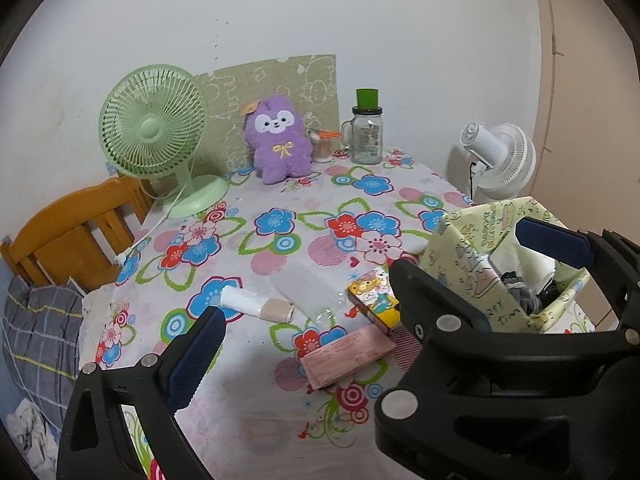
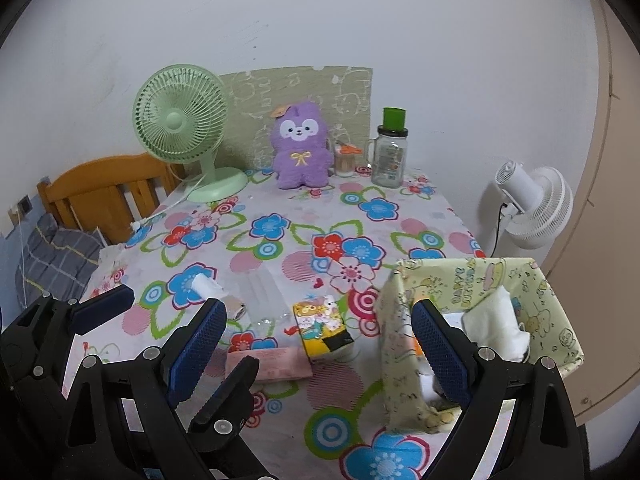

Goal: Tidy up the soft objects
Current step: 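Withdraw both tools from the patterned box back over the bed, then grasp the brown-red printed box with the right tool and lift it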

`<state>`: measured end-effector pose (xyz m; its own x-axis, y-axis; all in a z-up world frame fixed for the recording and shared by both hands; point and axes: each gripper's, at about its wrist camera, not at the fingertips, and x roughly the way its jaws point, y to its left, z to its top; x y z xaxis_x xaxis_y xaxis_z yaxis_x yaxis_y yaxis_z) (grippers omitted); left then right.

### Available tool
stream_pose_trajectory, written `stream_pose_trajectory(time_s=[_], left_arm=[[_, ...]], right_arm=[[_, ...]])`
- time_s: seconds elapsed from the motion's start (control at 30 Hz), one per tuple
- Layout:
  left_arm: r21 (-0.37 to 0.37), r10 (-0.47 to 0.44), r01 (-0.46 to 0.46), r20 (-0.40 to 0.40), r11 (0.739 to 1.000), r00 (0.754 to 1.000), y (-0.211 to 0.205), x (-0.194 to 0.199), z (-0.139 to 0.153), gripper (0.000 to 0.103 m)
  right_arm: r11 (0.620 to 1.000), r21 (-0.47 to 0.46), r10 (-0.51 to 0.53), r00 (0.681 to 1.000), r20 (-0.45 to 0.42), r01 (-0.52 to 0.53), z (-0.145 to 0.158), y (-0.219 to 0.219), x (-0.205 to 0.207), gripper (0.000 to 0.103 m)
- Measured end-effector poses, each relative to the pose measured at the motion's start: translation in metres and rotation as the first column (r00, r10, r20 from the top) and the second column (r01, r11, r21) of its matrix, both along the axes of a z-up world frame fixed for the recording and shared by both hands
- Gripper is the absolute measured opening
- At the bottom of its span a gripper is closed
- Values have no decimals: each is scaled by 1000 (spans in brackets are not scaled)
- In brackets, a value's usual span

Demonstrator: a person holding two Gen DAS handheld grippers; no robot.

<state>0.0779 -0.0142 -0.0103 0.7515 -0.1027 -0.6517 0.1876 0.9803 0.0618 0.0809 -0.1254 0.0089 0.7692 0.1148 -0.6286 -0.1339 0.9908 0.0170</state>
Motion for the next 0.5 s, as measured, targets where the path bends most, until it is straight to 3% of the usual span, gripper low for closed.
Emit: stream_pose_trajectory(time_s=[0.5], left_arm=[[17, 34, -34, -33, 999, 999, 29, 16, -24, 100]], right_arm=[[996, -54, 69, 998, -16, -69, -22, 36, 21, 88]])
